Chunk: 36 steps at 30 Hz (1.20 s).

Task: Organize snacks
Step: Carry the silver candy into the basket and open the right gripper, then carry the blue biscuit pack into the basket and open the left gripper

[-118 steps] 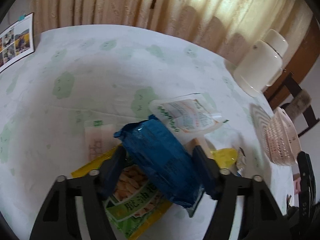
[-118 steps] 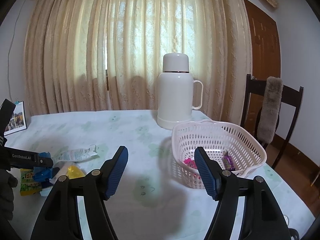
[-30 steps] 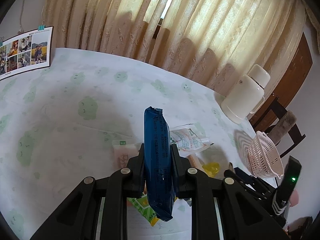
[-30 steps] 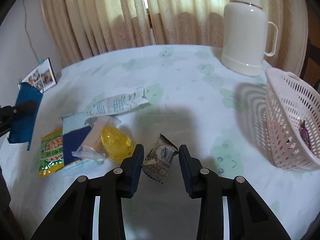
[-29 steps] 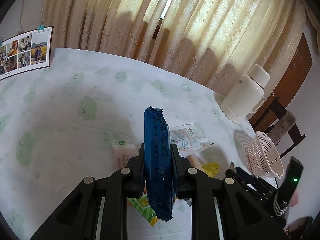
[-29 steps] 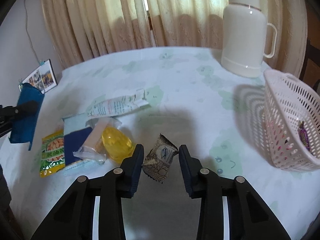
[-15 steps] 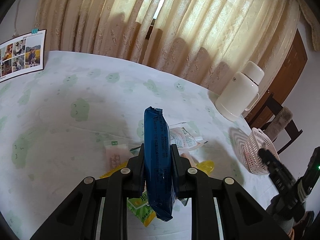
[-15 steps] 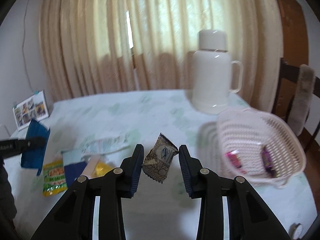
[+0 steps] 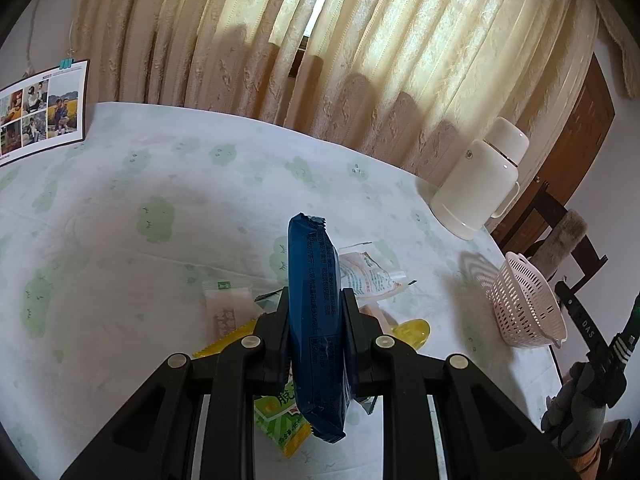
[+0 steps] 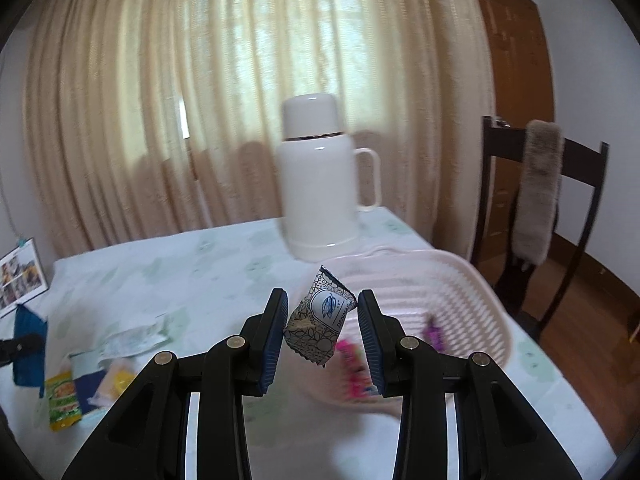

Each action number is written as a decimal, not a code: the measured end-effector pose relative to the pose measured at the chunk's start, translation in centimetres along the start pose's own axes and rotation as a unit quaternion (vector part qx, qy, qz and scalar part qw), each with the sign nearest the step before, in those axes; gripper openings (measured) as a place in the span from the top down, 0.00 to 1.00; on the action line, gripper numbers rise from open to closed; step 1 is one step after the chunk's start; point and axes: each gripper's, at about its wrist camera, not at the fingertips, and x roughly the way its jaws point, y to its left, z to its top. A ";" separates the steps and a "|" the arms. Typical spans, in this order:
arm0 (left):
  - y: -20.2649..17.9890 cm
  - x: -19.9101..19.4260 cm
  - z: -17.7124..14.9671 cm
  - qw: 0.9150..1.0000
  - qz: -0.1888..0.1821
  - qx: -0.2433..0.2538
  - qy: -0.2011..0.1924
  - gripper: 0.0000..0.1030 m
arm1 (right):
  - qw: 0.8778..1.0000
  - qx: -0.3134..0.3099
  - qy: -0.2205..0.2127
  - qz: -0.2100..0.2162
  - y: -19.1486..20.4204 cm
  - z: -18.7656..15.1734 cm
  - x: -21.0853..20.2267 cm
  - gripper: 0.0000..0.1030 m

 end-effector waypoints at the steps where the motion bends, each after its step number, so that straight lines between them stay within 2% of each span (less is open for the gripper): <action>1: -0.1 0.1 0.0 1.000 0.000 0.001 0.000 0.82 | 1.000 0.004 -0.004 -0.006 -0.4 0.1 0.1 0.62; 2: -0.1 0.1 0.0 1.000 0.000 0.002 0.000 0.82 | 1.000 0.008 -0.007 -0.015 -0.9 0.1 0.2 0.61; 3: -0.2 0.1 0.1 1.000 0.000 0.002 0.001 0.82 | 1.000 0.012 -0.009 -0.026 -1.5 0.1 0.3 0.53; 4: -0.2 0.1 0.1 1.000 -0.001 0.002 0.001 0.82 | 0.999 0.018 -0.009 -0.030 -1.9 0.1 0.4 0.41; 6: -0.5 0.2 0.2 1.000 -0.004 0.002 0.003 0.82 | 0.999 0.030 -0.014 -0.036 -2.7 0.0 0.4 0.36; 15: -3.3 0.6 0.3 0.999 -0.019 0.027 0.012 0.82 | 0.997 0.050 -0.026 -0.057 -4.5 -0.8 0.0 0.36; 25: -9.5 1.7 0.9 0.995 -0.054 0.079 0.022 0.82 | 0.992 0.089 -0.035 -0.079 -6.9 -1.0 -0.6 0.36; 36: -18.8 4.2 1.0 0.979 -0.141 0.136 0.048 0.82 | 0.991 0.111 -0.041 -0.062 -7.2 -1.2 -1.5 0.36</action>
